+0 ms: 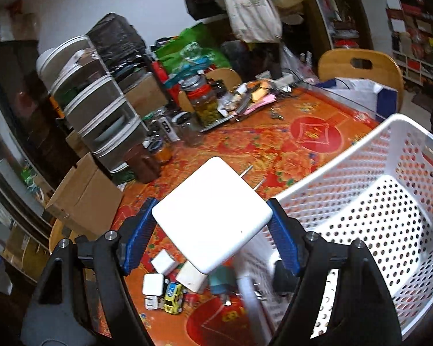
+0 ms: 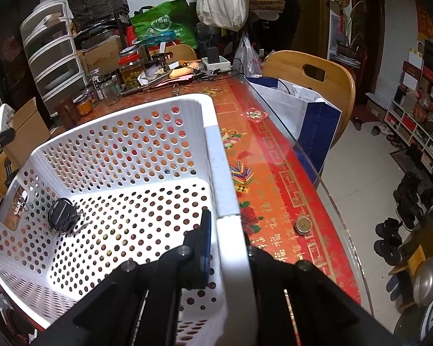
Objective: Organize rigid objects
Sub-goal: 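Carry the white charger into the basket and open the left tool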
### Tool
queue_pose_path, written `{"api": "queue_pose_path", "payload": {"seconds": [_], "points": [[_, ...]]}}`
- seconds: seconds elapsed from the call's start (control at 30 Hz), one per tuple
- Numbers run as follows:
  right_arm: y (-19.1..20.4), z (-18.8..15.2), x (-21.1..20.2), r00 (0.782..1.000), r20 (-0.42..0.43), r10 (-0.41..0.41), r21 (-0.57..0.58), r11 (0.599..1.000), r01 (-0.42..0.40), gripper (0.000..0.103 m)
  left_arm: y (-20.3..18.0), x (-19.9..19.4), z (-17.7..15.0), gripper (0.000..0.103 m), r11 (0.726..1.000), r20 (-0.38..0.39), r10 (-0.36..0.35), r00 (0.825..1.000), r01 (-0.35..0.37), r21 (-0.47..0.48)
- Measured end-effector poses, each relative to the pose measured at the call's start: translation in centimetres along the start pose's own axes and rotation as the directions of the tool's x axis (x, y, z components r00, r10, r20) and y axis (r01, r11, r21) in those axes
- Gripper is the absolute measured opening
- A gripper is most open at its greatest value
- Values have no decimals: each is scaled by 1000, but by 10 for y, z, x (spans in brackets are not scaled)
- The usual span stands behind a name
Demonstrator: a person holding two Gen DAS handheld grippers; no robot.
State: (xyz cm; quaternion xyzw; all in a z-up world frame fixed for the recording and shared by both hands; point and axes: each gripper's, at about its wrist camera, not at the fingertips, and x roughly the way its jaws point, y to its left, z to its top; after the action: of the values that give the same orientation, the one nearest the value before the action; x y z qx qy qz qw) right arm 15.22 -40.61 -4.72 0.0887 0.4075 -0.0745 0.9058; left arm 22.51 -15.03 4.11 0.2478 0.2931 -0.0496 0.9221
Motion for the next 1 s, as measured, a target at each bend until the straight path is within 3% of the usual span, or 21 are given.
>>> {"api": "queue_pose_path", "payload": {"seconds": [0.23, 0.33, 0.47, 0.6, 0.73, 0.8, 0.93, 1.0], "points": [[-4, 0, 2, 1000, 6, 26, 5, 1000, -26, 5, -39, 10, 2, 73, 998, -61, -11, 998, 14, 53], [-4, 2, 3, 1000, 5, 31, 7, 999, -31, 5, -57, 26, 3, 73, 991, -132, -49, 990, 65, 117], [-4, 2, 4, 1000, 6, 31, 5, 1000, -31, 5, -97, 45, 3, 73, 957, -255, -130, 958, 188, 219], [-4, 2, 4, 999, 3, 38, 7, 999, -38, 5, -130, 60, -1, 73, 920, -354, -128, 926, 244, 306], [-3, 0, 3, 999, 2, 38, 9, 999, -38, 5, -161, 88, -15, 73, 869, -495, -108, 862, 324, 373], [-3, -1, 2, 999, 1, 37, 9, 999, -37, 5, -169, 98, -19, 73, 860, -534, -110, 838, 349, 372], [-4, -2, 2, 999, -1, 38, 10, 999, -38, 5, -176, 109, -25, 74, 845, -564, -125, 816, 386, 371], [-4, -3, 1, 999, -3, 38, 10, 999, -38, 5, -174, 108, -24, 75, 844, -547, -130, 827, 382, 378]]}}
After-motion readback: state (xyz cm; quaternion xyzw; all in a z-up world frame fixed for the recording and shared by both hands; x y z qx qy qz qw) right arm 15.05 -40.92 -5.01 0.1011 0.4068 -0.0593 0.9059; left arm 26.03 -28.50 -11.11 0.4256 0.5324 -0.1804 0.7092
